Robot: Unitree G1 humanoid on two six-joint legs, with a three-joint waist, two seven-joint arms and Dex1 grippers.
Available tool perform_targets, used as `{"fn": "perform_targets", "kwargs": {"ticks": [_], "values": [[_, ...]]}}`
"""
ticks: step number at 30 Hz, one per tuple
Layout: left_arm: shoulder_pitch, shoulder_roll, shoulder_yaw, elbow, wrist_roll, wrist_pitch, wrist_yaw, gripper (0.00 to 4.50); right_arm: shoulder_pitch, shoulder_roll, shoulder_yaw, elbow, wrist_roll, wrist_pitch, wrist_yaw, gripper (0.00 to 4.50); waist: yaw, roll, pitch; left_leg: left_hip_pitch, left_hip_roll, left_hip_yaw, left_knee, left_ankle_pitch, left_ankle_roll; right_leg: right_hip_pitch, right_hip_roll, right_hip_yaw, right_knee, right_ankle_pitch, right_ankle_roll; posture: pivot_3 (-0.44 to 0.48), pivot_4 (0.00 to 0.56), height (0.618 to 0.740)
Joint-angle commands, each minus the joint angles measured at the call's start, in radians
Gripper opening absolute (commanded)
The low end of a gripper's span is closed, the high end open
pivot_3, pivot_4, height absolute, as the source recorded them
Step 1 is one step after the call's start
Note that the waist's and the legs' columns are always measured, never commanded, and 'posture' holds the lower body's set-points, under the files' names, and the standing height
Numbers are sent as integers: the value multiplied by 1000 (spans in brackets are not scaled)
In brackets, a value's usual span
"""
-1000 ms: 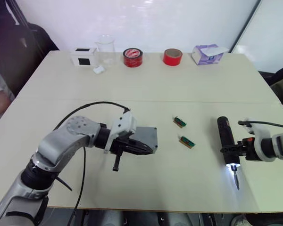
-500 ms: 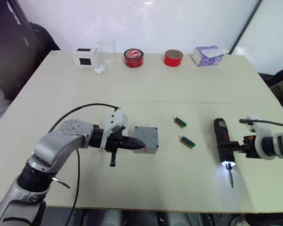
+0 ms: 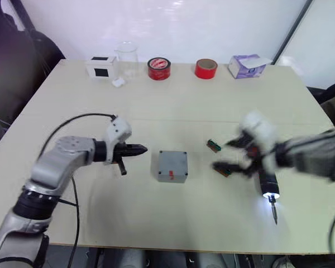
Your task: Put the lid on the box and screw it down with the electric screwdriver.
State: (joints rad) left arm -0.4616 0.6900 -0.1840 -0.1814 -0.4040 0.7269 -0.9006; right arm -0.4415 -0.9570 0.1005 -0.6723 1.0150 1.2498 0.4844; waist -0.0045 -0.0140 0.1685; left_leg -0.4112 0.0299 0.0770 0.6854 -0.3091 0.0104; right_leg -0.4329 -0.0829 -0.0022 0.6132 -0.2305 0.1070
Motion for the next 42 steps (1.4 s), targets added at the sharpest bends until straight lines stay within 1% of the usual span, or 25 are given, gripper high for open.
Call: {"fn": "perform_targets", "kwargs": {"ticks": [1, 4, 8, 12, 15, 18, 20, 24, 27, 31, 33, 36, 39, 42], "values": [[34, -2, 10, -86, -14, 33, 15, 0, 55, 18, -4, -32, -86, -104, 24, 4481, -2, 0, 0, 0, 0, 1, 1, 0, 0, 0, -1, 0, 0, 0, 0, 0, 150, 740], [56, -10, -14, -108, 1, 38, 20, 0, 94, 51, 41, -19, -141, -148, 35, 4481, -3, -1, 0, 0, 0, 1, 3, 0, 0, 1, -2, 1, 0, 0, 0, 0, 150, 740], [41, -26, -58, -87, 29, 23, 12, 0, 84, 71, 103, 30, -232, -186, 61, 4481, -4, -1, 0, 3, -1, 1, 4, 0, -1, 4, 0, 0, 1, -1, -3, 0, 150, 740], [8, -47, -104, -45, 65, -15, -5, 0, 68, 98, 125, 46, -253, -189, 94, 4481, -5, -1, 0, 4, 0, 0, 5, 0, -1, 4, 2, 0, 2, -1, -2, 0, 150, 740], [-12, -68, -116, -12, 80, -26, -9, 0, 68, 118, 133, 46, -262, -185, 108, 4481, -3, -1, 0, 4, 0, 0, 5, 0, -1, 4, 2, 0, 3, 0, -1, 0, 150, 740], [-40, -96, -136, 44, 106, -42, -12, 0, 78, 141, 169, 59, -299, -213, 132, 4481, 1, -1, 0, 3, -1, 0, 5, 0, -1, 4, 2, 0, 3, 0, -1, 0, 150, 740], [-50, -109, -144, 66, 120, -51, -17, 0, 79, 150, 191, 68, -324, -225, 143, 4481, 0, -1, 0, 3, -1, 0, 7, 0, -1, 4, 1, 0, 3, 0, -1, 0, 150, 740], [-92, -144, -152, 123, 151, -82, -21, 0, 59, 204, 189, 56, -305, -193, 145, 4481, 0, -1, 0, 3, -1, 0, 8, 0, -1, 4, 1, 0, 4, 0, -1, 0, 150, 740], [-115, -167, -126, 170, 171, -82, 15, 0, 72, 223, 175, 43, -318, -191, 134, 4481, 0, -1, 0, 3, 0, 0, 8, 0, -1, 4, 2, 0, 5, 0, -1, 0, 150, 740], [-106, -128, -98, 183, 183, -85, 4, 0, 96, 145, 128, 7, -328, -192, 178, 4481, -2, -1, 0, 3, 0, 0, 9, 0, 0, 4, 1, 0, 5, 0, -1, 0, 150, 740], [-84, -91, -87, 153, 170, -72, -20, 0, 97, 80, 92, -8, -325, -203, 221, 4481, -4, -1, 0, 3, 0, 0, 9, 0, 0, 4, 1, 0, 5, 0, 0, 0, 150, 740], [-41, -36, -79, 90, 152, -53, -56, 0, 77, 25, 79, 18, -367, -246, 253, 4481, -8, -1, 0, 3, 0, 0, 9, 0, 0, 4, 2, 0, 6, 0, -1, 0, 150, 740], [31, 24, -73, -9, 123, -12, -93, 0, 39, 25, 140, 105, -475, -342, 273, 4481, -9, -1, 0, 4, 1, 0, 9, 0, 0, 4, 2, 0, 6, 0, -1, 0, 150, 740], [76, 41, -75, -73, 101, 21, -102, 0, 20, 66, 186, 165, -531, -394, 287, 4481, -5, -1, 0, 4, 1, 0, 9, 0, 0, 4, 2, 0, 6, 0, -1, 0, 150, 740]]}}
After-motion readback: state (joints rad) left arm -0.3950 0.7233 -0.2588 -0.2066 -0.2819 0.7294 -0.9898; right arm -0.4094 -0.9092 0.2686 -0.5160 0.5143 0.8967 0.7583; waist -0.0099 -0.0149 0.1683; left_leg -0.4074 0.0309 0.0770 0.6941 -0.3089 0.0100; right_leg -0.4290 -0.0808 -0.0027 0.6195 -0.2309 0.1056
